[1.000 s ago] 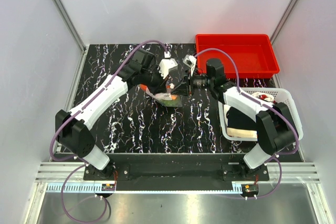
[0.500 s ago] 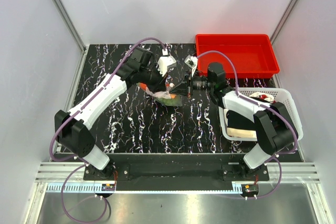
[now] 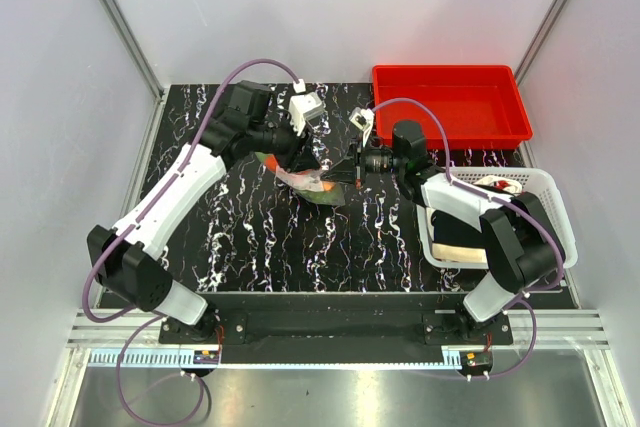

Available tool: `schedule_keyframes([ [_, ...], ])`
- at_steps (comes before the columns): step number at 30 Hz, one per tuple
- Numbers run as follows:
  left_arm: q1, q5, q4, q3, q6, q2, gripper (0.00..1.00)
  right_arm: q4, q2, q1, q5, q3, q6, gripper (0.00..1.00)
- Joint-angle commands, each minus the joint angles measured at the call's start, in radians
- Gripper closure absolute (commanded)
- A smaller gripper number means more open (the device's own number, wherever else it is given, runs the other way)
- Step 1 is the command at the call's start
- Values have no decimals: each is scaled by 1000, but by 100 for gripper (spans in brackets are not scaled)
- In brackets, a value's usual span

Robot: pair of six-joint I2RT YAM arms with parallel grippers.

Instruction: Open the zip-top bag and remove the fake food

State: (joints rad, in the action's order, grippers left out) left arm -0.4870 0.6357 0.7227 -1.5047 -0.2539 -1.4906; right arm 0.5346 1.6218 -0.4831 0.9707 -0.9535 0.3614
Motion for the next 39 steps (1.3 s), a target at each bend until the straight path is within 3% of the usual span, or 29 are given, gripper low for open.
schedule_keyframes([
  [1, -1, 103, -54, -3, -13, 38, 62, 57, 12, -8, 20, -48, 28, 100],
  [15, -73, 22, -95, 40, -48, 32, 60, 108, 32, -8, 51, -60, 93, 100],
  [24, -78, -21, -95, 43, -59, 24, 71, 117, 39, -8, 66, -65, 109, 100],
  [32, -79, -31, -91, 46, -68, 0, 67, 145, 50, -8, 82, -68, 137, 100],
  [39, -79, -77, -91, 32, -73, -13, 74, 146, 55, -6, 91, -74, 143, 100],
])
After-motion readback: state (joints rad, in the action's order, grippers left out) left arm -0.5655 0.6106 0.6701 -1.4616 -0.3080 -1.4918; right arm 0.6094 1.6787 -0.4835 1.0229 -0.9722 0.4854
